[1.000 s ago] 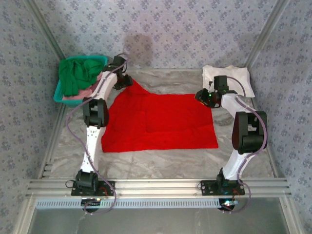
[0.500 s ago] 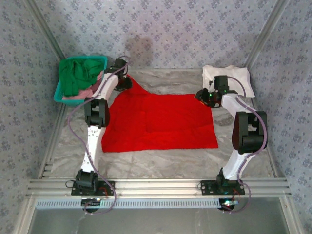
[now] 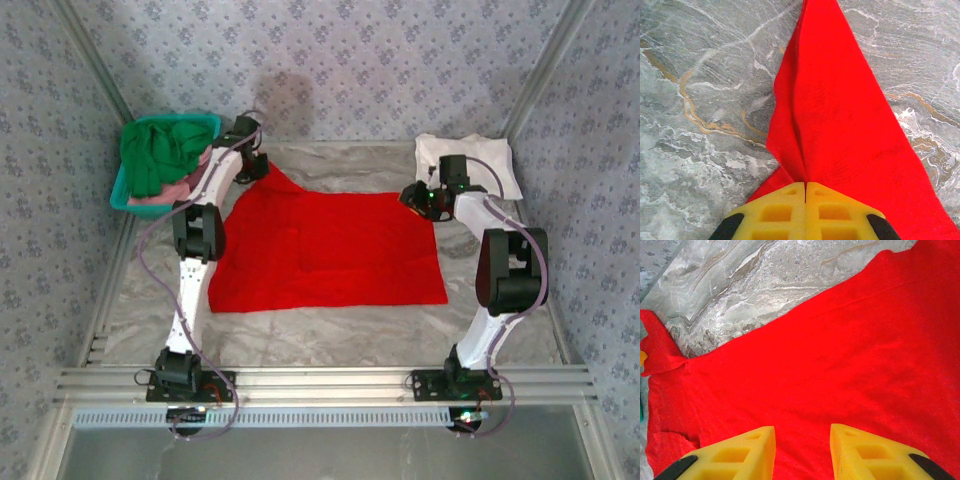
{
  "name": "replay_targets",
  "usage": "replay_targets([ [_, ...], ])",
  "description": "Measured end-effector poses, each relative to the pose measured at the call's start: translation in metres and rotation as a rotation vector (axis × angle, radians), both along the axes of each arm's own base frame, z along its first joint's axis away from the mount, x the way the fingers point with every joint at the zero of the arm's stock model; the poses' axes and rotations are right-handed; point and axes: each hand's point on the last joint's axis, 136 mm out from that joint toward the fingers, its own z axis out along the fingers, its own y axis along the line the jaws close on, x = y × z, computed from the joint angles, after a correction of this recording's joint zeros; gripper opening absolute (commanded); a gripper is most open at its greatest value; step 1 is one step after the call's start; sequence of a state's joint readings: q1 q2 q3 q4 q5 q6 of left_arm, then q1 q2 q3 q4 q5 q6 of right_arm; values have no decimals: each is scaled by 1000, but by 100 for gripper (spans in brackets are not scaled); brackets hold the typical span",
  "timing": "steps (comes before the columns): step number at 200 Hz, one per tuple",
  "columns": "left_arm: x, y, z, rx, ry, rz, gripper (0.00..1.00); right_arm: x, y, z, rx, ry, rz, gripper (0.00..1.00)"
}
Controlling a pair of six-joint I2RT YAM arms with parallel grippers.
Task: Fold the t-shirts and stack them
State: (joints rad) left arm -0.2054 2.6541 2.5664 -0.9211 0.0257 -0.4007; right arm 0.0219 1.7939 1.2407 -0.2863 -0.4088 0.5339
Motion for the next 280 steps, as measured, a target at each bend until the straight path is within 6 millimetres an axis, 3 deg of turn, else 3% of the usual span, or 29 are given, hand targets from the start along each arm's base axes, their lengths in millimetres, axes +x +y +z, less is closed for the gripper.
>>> replay_targets([
  [51, 1, -5, 8, 2, -17, -8, 0, 5, -4, 2, -9, 6, -11, 40],
  [83, 1, -10, 20, 8, -37, -21, 0, 32, -19, 6, -40, 22, -38, 42],
  [146, 4, -21, 73, -4, -134, -53, 0, 61, -45, -30, -98, 122, -90, 46],
  [199, 2, -22, 80, 5, -143, -73, 4, 83, -49, -37, -113, 128, -99, 46],
  [214, 2, -21, 80, 14, -143, -81, 21, 87, -49, -38, -112, 125, -99, 47],
  [238, 3, -21, 80, 19, -144, -81, 29, 88, -49, -41, -112, 130, -99, 46],
  [280, -3, -12, 76, 67, -125, -74, 30, 87, -48, -42, -113, 129, -87, 46],
])
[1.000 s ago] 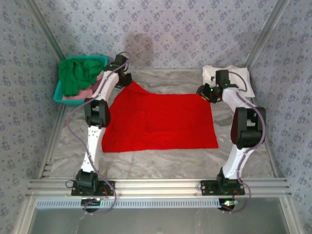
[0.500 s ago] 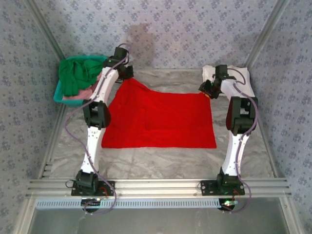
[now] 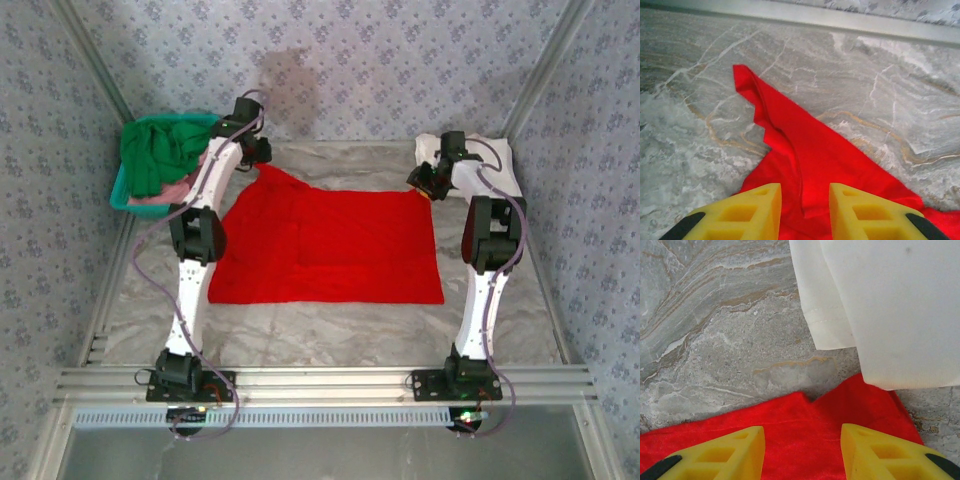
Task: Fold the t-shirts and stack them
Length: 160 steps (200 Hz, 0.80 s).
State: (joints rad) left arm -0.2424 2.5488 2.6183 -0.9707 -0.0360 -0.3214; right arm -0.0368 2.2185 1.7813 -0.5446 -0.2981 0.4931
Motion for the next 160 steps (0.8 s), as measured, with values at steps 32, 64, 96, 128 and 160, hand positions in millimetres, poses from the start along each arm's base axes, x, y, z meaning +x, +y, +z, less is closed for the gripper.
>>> replay_targets([
  [32, -47, 14, -20, 28, 81, 14, 26, -21, 6, -6, 4, 26, 15, 46],
  [64, -101, 33, -45, 9, 125, 51, 16, -43, 21, 6, 26, 12, 47, 43],
  [96, -102, 45, -80, -24, 147, 92, 9, -47, 36, 24, 38, -37, 81, 43],
  [128, -116, 55, -105, -49, 149, 139, 5, -46, 54, 33, 44, -73, 128, 42],
  [160, -139, 58, -110, -86, 114, 179, 1, -50, 75, 33, 65, -88, 179, 41],
])
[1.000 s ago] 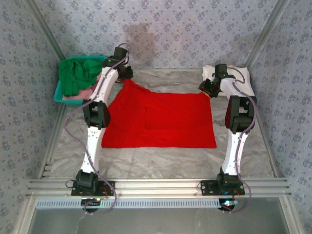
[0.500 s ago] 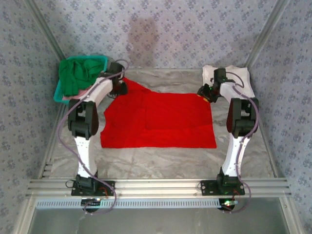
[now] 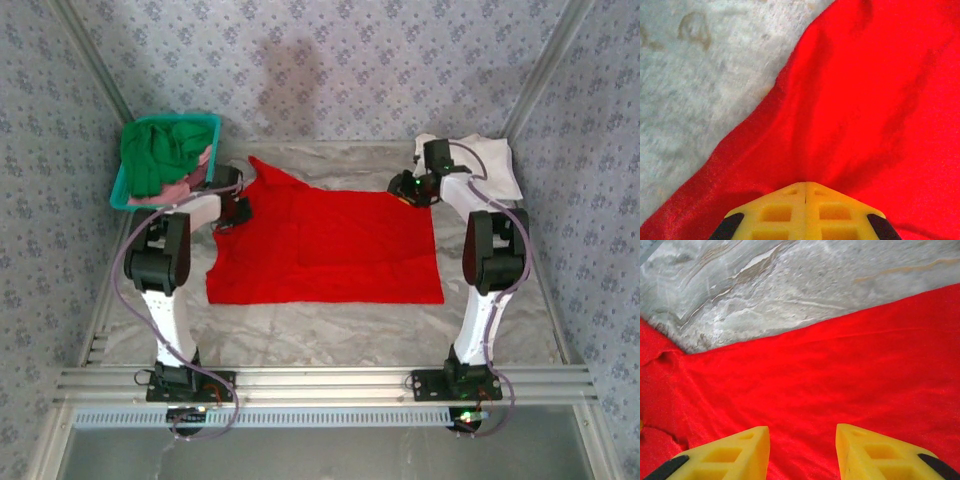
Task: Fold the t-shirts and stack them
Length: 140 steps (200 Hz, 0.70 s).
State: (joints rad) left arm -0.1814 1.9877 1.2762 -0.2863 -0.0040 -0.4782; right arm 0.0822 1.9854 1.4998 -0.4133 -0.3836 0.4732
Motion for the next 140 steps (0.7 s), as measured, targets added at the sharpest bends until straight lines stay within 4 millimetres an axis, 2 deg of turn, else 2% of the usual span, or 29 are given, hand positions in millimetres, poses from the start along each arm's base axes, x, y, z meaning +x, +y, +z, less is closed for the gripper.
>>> replay_targets([
  [33, -26, 2, -1, -39, -6, 34, 0, -5, -1, -5, 6, 6, -7, 41],
  [96, -45, 6, 4, -33, 66, 59, 0, -4, -11, 11, 18, -23, -38, 40],
  [102, -45, 6, 7, -30, 74, 57, 3, -4, -11, 13, 21, -27, -38, 40],
  [120, -28, 3, 34, -31, 48, 45, 11, -4, -10, 17, 23, -34, -39, 40],
  [140, 19, -6, 87, -38, -69, 14, 17, -5, -10, 18, 26, -35, -37, 40],
])
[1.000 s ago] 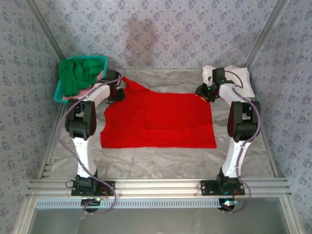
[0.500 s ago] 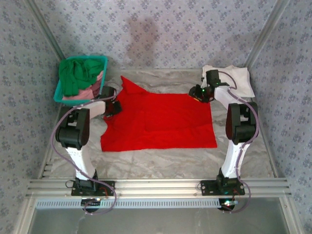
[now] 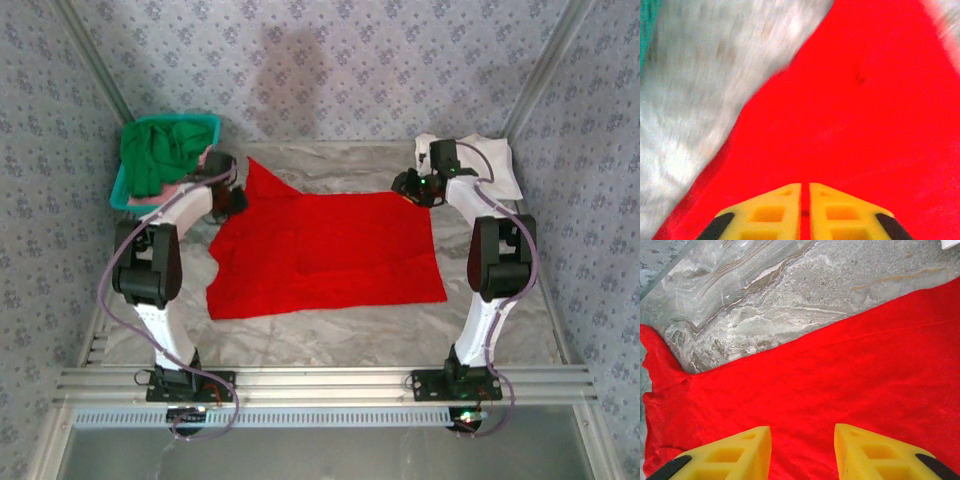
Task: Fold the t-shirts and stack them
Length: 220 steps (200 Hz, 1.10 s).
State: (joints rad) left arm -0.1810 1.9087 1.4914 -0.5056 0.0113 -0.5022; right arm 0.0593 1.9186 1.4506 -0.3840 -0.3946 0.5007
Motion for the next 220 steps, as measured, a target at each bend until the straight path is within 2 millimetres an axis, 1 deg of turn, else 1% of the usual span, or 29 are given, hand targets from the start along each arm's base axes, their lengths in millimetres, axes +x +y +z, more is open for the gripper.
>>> replay_targets([
  [9, 24, -4, 24, -1, -60, -14, 19, 0, 0, 0, 3, 0, 2, 40],
  [20, 53, -10, 46, -2, -122, -27, 22, 0, 1, 0, 8, 1, 2, 40],
  [27, 68, -12, 56, -1, -151, -36, 24, 0, 1, 1, 9, 2, 2, 40],
  [35, 83, -16, 61, -1, -167, -42, 26, 0, 2, 1, 12, 2, 3, 40],
  [48, 102, -20, 59, 1, -173, -50, 32, -1, 2, 1, 15, 3, 3, 40],
  [56, 112, -22, 51, 1, -163, -55, 34, -1, 2, 1, 15, 3, 3, 40],
  [69, 123, -25, 33, 3, -128, -61, 34, -1, 2, 1, 16, 3, 3, 40],
  [72, 125, -26, 26, 4, -115, -62, 34, -1, 2, 1, 16, 3, 3, 40],
  [87, 135, -28, 5, 8, -74, -64, 35, -1, 3, 1, 19, 3, 5, 40],
  [97, 140, -29, -7, 11, -57, -64, 38, -1, 3, 1, 21, 2, 8, 40],
  [109, 142, -28, -18, 17, -34, -59, 42, -1, 4, 2, 25, 1, 10, 40],
  [118, 141, -27, -25, 27, -17, -58, 43, 0, 4, 2, 28, -2, 12, 40],
  [136, 138, -24, -29, 36, 4, -51, 43, 1, 5, 4, 34, -8, 16, 40],
  [169, 140, -21, -22, 29, -10, -40, 43, 2, 6, 5, 38, -15, 19, 40],
  [185, 142, -21, -23, 24, -12, -40, 42, 2, 6, 5, 38, -17, 19, 40],
  [204, 145, -23, -32, 6, -8, -40, 42, 2, 6, 5, 39, -17, 20, 40],
  [220, 145, -25, -47, -2, 13, -43, 42, 2, 7, 6, 42, -17, 22, 40],
])
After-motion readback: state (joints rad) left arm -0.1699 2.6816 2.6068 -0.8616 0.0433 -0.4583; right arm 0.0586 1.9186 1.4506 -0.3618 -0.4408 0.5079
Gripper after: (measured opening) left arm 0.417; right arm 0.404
